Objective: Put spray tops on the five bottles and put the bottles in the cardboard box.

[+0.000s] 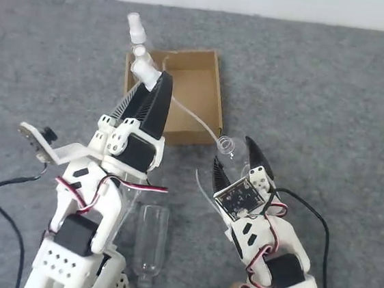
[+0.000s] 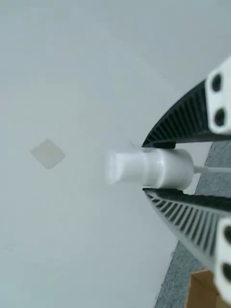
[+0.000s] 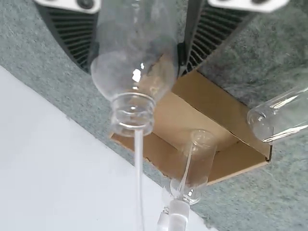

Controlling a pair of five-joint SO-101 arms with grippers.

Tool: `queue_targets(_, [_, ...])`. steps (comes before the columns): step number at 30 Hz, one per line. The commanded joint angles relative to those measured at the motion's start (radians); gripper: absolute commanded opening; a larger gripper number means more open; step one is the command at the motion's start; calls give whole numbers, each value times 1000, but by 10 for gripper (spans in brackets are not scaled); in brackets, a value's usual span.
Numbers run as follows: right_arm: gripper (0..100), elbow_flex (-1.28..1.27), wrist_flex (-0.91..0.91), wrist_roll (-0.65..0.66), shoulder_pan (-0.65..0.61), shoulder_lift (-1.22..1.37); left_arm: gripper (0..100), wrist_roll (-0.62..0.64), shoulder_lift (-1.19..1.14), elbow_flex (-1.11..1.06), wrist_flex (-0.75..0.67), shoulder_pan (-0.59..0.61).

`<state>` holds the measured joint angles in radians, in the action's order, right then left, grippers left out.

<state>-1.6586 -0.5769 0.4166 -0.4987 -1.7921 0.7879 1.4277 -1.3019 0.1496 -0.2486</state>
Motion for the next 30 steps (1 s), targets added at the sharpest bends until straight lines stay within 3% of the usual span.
queue_targets(1, [180, -25, -5, 11, -8, -18, 12, -29, 5, 2, -51, 3])
queue_targets(14, [180, -25, -5, 11, -8, -18, 12, -77, 5, -28, -55, -5])
queue_targets(21, [180, -25, -5, 11, -8, -18, 12, -114, 5, -91, -167, -5])
queue_targets(30, [180, -25, -5, 11, -8, -16, 12, -75, 12, -88, -178, -2])
